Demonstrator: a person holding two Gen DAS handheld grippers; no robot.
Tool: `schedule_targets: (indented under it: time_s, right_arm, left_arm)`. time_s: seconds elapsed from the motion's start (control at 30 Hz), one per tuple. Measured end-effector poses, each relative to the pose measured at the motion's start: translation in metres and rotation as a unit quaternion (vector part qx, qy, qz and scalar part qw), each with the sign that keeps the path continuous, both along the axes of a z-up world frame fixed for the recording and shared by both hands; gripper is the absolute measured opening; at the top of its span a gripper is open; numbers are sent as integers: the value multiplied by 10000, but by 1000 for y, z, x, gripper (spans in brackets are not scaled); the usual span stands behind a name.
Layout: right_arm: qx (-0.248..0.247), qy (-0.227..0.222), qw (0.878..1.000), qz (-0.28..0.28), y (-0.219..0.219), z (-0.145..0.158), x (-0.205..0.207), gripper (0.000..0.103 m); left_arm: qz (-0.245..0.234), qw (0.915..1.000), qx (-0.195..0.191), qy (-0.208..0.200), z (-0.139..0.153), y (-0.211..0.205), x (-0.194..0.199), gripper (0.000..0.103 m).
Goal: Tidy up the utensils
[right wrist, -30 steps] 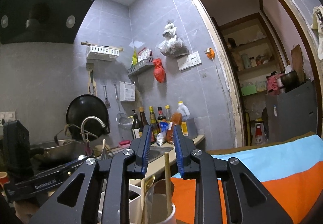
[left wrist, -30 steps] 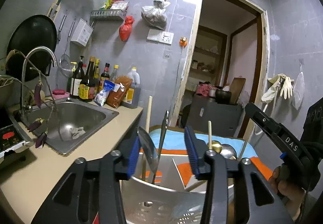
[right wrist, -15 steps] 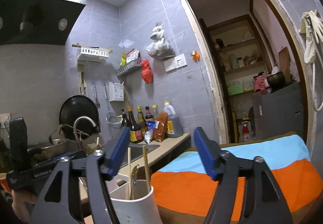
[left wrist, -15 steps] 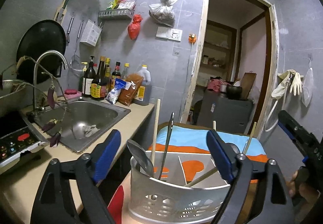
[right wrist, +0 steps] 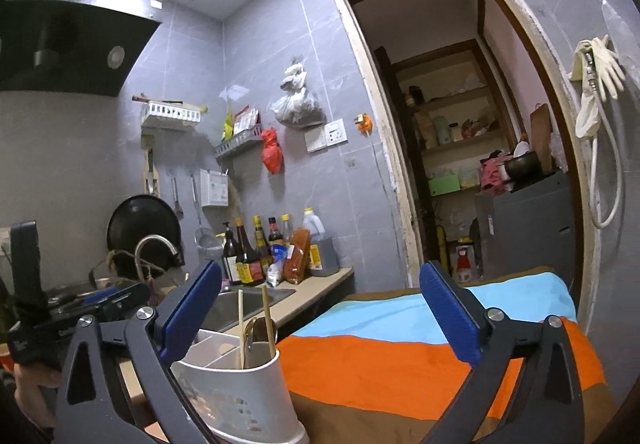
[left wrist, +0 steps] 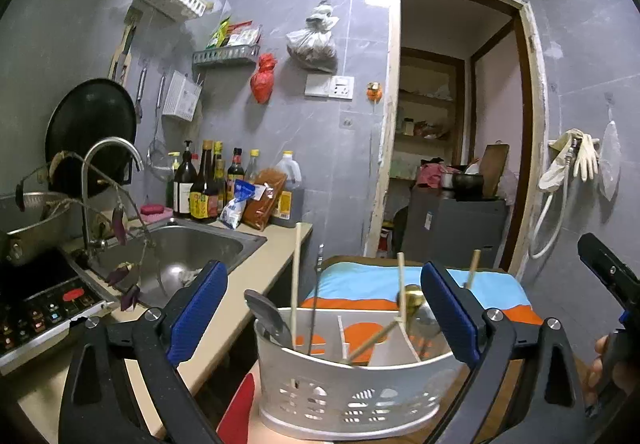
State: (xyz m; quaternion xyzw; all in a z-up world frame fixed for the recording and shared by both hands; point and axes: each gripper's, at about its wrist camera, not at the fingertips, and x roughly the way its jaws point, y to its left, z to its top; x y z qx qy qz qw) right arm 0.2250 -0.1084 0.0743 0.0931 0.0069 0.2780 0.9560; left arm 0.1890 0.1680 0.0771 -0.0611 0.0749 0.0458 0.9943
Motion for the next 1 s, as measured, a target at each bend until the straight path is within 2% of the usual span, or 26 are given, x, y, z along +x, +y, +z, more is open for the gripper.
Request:
schedule_targets:
  time_s: [0.23,0.33,0.5,1.0]
  right_arm:
    - [-65,-28,9999,-104,-17,8,-23,103]
    - [-184,7,9997,-177,-26,10,-38,103]
    - [-335,163,9988,-317,-39,10,-56,103]
    - [-805,457,9896,-1100,-59,-11,-112,103]
  left_arm:
    - [-252,9997,39,-59,5,-22,-22,97]
    - [-409,9992,5,-1,5,-32,-32,99]
    - [-617,9978,162,201,-1,-52,-45,99]
    - [-829,9955,129,442,-27,-75,-85,100]
